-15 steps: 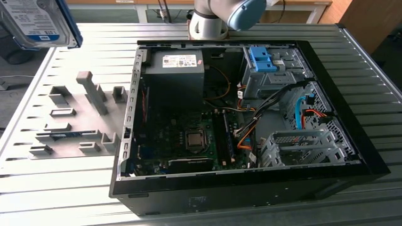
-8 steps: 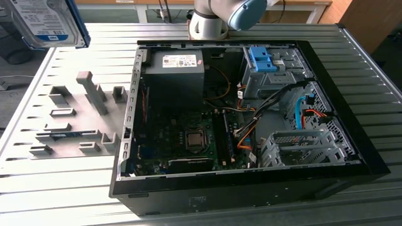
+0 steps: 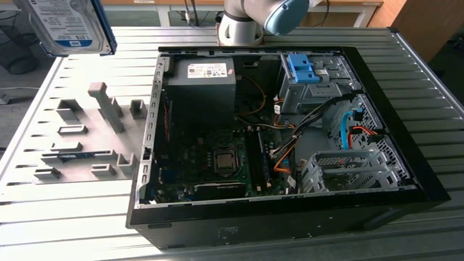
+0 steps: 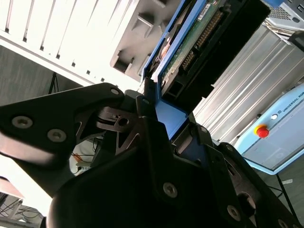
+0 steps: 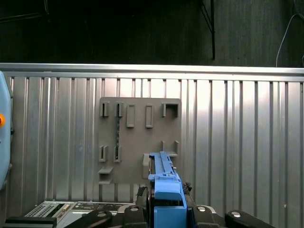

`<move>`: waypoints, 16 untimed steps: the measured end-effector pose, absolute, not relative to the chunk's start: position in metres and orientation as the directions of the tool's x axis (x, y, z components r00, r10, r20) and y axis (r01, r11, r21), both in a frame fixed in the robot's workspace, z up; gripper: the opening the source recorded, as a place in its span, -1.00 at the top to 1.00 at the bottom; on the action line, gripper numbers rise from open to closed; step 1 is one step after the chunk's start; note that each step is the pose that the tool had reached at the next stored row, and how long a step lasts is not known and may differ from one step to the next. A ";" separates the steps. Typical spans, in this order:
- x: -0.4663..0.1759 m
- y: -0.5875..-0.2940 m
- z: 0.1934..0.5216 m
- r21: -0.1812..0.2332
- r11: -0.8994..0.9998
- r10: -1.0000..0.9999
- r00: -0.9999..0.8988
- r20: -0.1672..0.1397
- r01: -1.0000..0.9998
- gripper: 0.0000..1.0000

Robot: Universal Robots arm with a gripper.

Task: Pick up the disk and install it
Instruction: 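Pick up the disk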

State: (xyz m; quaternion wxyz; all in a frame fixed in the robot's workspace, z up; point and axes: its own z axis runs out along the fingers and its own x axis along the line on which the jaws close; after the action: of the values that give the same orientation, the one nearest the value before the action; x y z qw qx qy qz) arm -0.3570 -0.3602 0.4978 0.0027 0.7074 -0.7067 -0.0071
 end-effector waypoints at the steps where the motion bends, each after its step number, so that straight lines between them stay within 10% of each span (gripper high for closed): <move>1: -0.355 -0.360 0.498 0.014 -0.001 -1.000 0.001 -0.006 -1.000 0.26; 16: -0.324 -0.360 0.498 0.014 -0.001 -1.000 0.001 -0.006 -1.000 0.26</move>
State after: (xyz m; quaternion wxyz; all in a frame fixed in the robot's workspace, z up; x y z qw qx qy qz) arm -0.3236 -0.3602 0.4978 0.0028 0.7074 -0.7067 -0.0071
